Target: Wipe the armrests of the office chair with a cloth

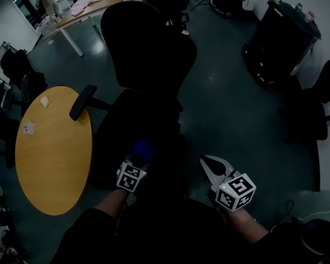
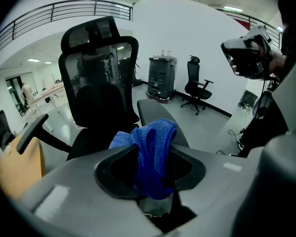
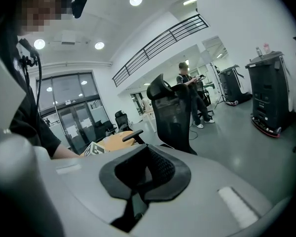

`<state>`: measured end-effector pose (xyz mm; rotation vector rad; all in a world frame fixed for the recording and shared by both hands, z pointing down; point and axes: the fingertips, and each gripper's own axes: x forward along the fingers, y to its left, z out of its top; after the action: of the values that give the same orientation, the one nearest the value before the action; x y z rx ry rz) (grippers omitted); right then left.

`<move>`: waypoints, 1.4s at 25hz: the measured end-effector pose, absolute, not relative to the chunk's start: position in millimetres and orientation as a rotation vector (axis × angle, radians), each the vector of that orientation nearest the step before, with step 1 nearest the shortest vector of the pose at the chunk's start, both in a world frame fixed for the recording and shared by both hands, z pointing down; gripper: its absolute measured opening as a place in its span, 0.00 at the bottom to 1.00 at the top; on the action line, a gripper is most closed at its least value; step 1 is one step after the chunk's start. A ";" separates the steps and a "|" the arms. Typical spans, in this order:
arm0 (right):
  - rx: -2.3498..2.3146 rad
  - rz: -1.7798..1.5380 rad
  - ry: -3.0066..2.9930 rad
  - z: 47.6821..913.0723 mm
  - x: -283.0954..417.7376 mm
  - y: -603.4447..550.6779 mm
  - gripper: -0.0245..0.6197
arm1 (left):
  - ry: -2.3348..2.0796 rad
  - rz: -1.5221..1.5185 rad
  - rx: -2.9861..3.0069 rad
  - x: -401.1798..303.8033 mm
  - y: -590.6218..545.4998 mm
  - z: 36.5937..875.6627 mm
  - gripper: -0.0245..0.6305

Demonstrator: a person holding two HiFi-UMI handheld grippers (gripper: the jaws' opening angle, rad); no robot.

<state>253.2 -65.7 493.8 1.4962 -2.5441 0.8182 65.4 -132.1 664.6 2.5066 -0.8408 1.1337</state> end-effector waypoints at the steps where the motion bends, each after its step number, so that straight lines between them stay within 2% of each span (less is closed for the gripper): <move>1: 1.488 0.815 -2.550 493.7 250.6 -67.3 0.05 | -0.841 1.135 2.503 62.8 -128.4 665.4 0.28; 15: 1.456 0.851 -2.577 506.1 240.3 -73.9 0.05 | -0.778 1.177 2.477 45.3 -76.0 660.6 0.28; 21: 1.500 0.885 -2.599 508.7 245.6 -73.6 0.05 | -0.835 1.085 2.533 40.1 -95.1 617.5 0.28; 27: 1.564 0.918 -2.583 515.2 254.7 -64.8 0.05 | -0.809 0.992 2.736 97.5 -163.6 572.3 0.28; 35: 1.746 0.965 -2.451 528.2 296.3 -34.9 0.05 | -0.592 1.022 2.892 198.1 -199.1 583.0 0.28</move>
<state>296.3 -34.9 528.2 1.7465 -2.4507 0.9653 198.1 -199.1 583.0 2.8920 -0.5923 1.0225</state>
